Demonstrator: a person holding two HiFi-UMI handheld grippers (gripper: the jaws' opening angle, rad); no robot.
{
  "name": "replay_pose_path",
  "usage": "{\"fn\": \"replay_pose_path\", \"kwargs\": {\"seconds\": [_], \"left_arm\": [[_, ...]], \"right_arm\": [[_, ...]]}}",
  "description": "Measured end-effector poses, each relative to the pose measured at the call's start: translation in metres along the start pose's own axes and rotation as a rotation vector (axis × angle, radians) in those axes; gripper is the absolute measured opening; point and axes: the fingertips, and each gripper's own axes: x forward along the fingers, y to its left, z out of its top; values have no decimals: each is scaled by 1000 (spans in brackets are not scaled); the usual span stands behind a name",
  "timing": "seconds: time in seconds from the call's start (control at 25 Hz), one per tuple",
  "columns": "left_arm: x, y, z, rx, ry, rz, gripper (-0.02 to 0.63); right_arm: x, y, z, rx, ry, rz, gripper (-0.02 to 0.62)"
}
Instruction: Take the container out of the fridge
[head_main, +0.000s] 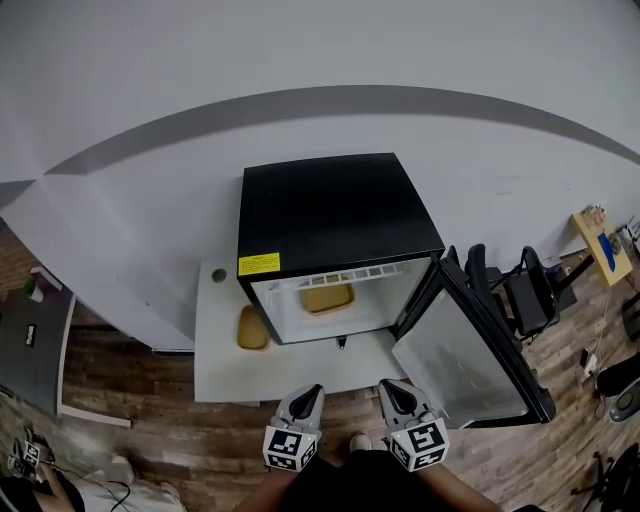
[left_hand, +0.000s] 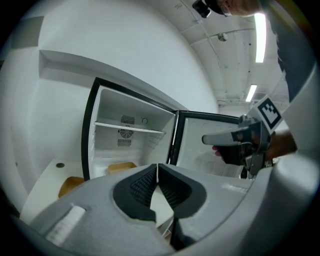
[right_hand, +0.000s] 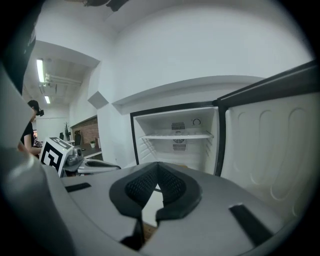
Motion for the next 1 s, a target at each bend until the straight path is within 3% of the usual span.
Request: {"fn": "replay_pose_path", "kwargs": {"seconds": [0.24, 0.48, 0.68, 1.0], "left_arm": [[12, 20, -11, 46, 61, -87, 17], [61, 38, 0, 138, 57, -132, 25], [110, 53, 0, 191, 89, -189, 192], [173, 73, -37, 378, 268, -210, 252]], "right_arm": [[14, 8, 7, 34, -23, -61, -3], [24, 12, 14, 34, -41, -88, -4], [28, 12, 23, 44, -54, -106, -3], [23, 0, 17, 59, -40, -134, -3]]}}
